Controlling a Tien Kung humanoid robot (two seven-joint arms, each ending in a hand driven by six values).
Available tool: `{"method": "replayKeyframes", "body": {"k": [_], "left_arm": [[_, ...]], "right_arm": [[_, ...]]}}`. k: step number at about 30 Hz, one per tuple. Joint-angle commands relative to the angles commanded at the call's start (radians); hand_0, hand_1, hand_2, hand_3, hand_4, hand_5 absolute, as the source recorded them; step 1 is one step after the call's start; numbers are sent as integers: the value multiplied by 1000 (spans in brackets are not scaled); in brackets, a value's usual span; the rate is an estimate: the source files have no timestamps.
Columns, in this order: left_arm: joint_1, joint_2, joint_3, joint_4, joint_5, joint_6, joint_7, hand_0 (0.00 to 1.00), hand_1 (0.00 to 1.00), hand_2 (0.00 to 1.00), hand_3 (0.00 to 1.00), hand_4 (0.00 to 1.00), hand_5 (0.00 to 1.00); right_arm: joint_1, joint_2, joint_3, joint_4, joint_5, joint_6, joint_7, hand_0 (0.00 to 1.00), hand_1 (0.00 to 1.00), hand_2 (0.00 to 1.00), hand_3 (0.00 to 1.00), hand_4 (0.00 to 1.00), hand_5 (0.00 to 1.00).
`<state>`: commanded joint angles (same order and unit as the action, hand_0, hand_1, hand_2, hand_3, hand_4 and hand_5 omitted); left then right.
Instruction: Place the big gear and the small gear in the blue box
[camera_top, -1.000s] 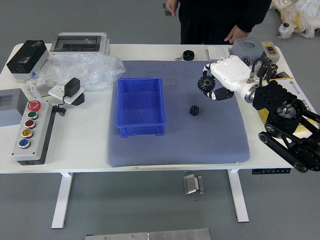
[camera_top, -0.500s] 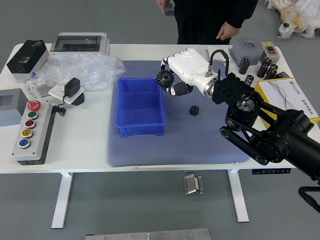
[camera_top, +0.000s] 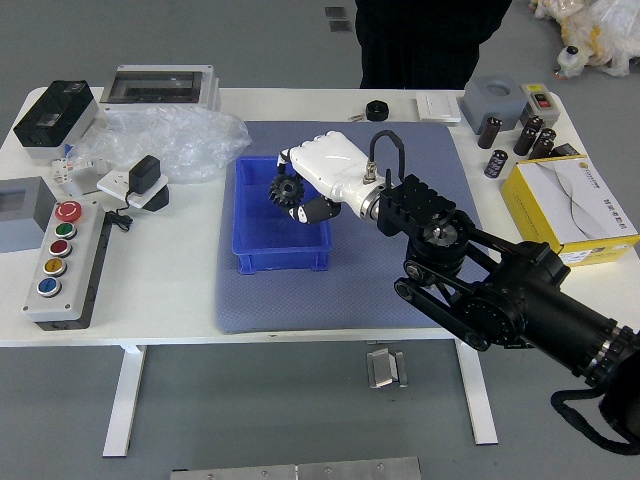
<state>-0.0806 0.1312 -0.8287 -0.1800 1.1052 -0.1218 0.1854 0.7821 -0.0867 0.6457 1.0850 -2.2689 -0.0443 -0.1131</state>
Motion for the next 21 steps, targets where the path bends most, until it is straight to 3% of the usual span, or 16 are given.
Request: {"method": "replayKeyframes", "body": {"k": [4, 5, 10, 11, 14, 16, 17, 21], "left_arm": [[1, -1, 0, 0, -1, 0, 0, 873, 855, 826, 841, 710, 304], [1, -2, 0, 0, -1, 0, 0, 872, 855, 825, 842, 710, 304], [0, -3, -1, 0, -1, 0, -1, 872, 855, 825, 842, 710, 304], [0, -3, 0, 0, -2, 0, -1, 873, 855, 825, 842, 710, 304], [0, -4, -1, 0, -4, 0, -1, 873, 855, 825, 842, 710, 304], [-1, -4, -1, 0, -6, 0, -1, 873, 855, 825, 842, 710, 304], [-1, -4, 0, 0, -9, 1, -2, 873, 856, 824, 842, 710, 304], [-2, -5, -3, 0, -13, 2, -2, 873, 856, 824, 842, 710, 304]], "right_arm": [[-2, 2, 16, -2, 0, 17, 11, 471, 443, 526, 792, 869, 427], [-2, 3, 20, -2, 0, 21, 15, 521, 491, 660, 933, 940, 540], [0, 4, 31, 0, 0, 30, 24, 521, 491, 660, 933, 940, 540], [0, 4, 31, 1, 0, 30, 24, 570, 548, 732, 939, 969, 578], [0, -2, 33, 9, 0, 24, 22, 570, 548, 732, 939, 969, 578], [2, -17, 37, 22, 0, 20, 22, 570, 548, 732, 939, 969, 578], [3, -33, 39, 31, 0, 16, 23, 562, 531, 714, 839, 939, 541], [2, -93, 37, 49, 15, 6, 32, 562, 531, 714, 839, 939, 541]]}}
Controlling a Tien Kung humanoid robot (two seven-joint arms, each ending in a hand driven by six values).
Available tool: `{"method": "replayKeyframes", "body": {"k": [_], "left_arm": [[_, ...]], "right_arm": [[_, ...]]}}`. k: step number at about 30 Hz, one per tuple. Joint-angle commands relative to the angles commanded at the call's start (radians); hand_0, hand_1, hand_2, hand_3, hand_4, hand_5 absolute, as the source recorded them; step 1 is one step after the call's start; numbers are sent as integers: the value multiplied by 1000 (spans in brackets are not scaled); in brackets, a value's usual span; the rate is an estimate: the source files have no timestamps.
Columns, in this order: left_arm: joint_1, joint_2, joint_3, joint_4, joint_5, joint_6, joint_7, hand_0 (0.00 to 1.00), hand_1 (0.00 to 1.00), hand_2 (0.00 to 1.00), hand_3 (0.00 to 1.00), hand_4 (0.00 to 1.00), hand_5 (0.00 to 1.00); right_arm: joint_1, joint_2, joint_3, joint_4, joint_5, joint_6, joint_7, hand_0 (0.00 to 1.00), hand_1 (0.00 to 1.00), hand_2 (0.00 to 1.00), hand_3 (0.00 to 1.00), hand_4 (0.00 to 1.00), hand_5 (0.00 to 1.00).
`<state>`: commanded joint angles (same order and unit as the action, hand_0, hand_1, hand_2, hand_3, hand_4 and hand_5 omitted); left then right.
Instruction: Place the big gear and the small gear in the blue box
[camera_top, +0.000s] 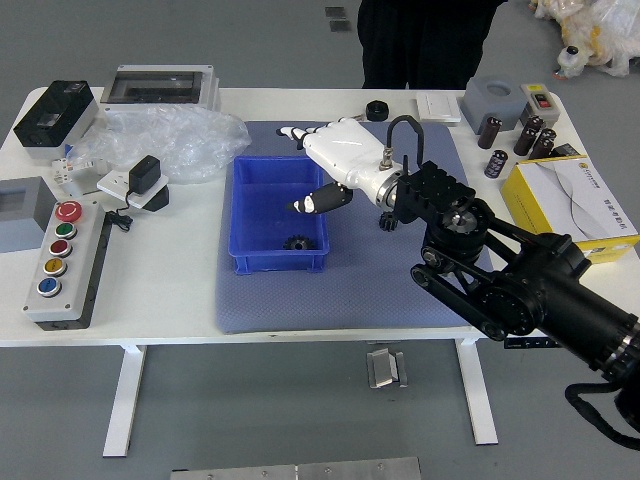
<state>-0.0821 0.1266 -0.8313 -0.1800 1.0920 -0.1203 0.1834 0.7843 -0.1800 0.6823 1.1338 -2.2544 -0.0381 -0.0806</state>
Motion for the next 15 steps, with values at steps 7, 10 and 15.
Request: {"method": "replayKeyframes", "body": {"k": [7, 10, 15], "left_arm": [[-3, -3, -5, 0, -5, 1, -2, 873, 856, 824, 842, 710, 302], [-4, -5, -4, 0, -6, 1, -3, 873, 855, 824, 842, 711, 304], [-4, -6, -4, 0, -7, 1, -2, 873, 856, 824, 841, 710, 303]], "right_arm": [[-29, -103, -26, -42, 72, -9, 58, 566, 538, 698, 800, 907, 495], [-35, -124, -32, -81, 104, -7, 97, 566, 526, 684, 727, 844, 409], [-35, -141, -34, -144, 132, -6, 147, 562, 519, 669, 681, 816, 382]]}}
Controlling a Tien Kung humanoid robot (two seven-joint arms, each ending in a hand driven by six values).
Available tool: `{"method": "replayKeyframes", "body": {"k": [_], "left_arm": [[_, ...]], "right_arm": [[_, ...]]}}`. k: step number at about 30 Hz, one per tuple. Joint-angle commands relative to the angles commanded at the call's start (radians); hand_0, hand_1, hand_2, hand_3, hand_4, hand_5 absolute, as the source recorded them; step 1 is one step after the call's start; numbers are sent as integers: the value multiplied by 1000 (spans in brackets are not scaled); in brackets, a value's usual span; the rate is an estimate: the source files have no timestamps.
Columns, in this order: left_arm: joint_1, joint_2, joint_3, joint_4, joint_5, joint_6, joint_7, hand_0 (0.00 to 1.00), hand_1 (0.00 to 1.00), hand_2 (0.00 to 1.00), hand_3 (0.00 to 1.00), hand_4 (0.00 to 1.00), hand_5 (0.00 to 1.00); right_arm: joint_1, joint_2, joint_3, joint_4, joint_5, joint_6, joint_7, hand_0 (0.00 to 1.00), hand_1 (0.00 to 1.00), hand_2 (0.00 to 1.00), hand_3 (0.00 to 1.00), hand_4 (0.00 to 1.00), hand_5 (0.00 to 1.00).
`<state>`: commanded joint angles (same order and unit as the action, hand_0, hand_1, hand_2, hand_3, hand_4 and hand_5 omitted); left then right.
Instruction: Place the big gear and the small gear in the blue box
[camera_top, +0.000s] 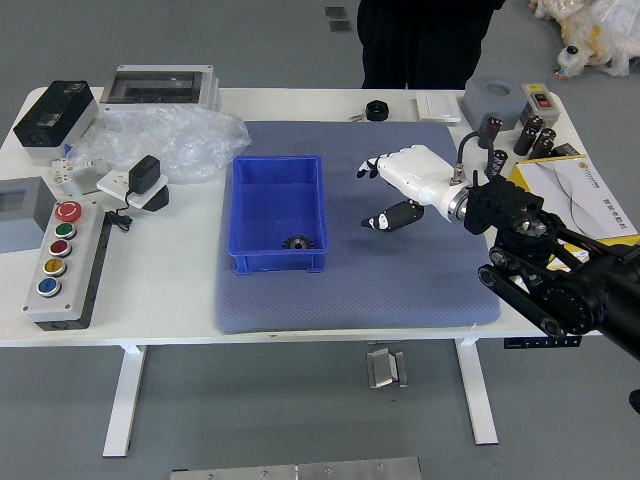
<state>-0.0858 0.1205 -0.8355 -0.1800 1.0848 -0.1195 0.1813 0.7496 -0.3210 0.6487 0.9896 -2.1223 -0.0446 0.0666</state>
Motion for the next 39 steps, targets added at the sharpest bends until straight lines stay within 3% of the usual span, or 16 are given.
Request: {"method": "replayKeyframes", "body": {"k": [10, 39], "left_arm": [[-1, -1, 3, 0, 1, 0, 0, 873, 856, 824, 841, 710, 302], [-2, -4, 6, 0, 6, -2, 1, 873, 857, 825, 842, 710, 302]], "right_arm": [[5, 14, -5, -101, 1, -31, 46, 549, 506, 648, 661, 784, 343], [16, 88, -34, -262, 13, -55, 81, 533, 492, 632, 654, 762, 319]]}}
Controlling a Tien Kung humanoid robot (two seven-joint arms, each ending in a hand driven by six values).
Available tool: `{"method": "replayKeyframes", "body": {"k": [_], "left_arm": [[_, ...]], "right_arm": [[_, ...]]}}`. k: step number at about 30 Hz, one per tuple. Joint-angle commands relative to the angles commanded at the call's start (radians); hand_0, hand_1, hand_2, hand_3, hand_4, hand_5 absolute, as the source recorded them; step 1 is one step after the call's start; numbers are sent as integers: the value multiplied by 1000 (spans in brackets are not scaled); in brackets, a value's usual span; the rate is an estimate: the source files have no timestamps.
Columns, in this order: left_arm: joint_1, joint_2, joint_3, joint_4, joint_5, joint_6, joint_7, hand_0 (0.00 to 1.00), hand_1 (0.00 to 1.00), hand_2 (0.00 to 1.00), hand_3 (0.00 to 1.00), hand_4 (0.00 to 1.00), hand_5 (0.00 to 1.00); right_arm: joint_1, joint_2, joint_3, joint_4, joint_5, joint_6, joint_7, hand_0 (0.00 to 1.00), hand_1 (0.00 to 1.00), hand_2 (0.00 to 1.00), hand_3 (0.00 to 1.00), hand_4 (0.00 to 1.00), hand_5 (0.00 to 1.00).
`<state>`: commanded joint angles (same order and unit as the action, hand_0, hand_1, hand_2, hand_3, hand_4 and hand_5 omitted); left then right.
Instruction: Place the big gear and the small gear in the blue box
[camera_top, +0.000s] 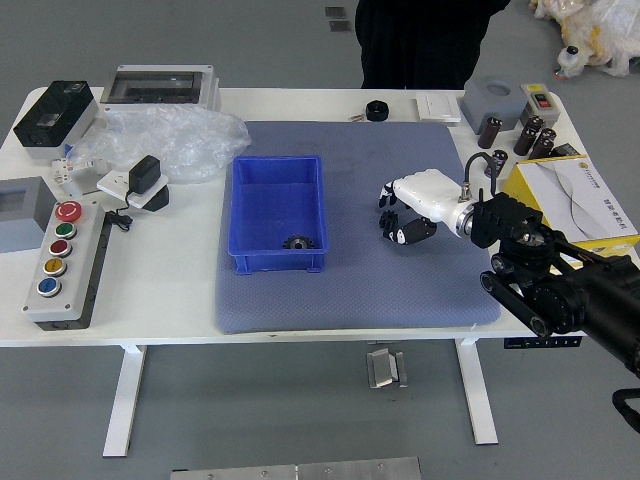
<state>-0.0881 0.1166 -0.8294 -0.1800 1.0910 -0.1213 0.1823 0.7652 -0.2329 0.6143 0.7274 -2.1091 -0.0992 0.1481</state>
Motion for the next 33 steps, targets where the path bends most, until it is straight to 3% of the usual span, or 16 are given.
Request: {"method": "replayKeyframes", "body": {"k": [33], "left_arm": [[-1, -4, -3, 0, 4, -1, 0, 873, 856, 824, 841, 710, 302]], "right_arm": [[6, 42, -1, -71, -7, -13, -2, 479, 457, 574, 646, 699, 289]]}}
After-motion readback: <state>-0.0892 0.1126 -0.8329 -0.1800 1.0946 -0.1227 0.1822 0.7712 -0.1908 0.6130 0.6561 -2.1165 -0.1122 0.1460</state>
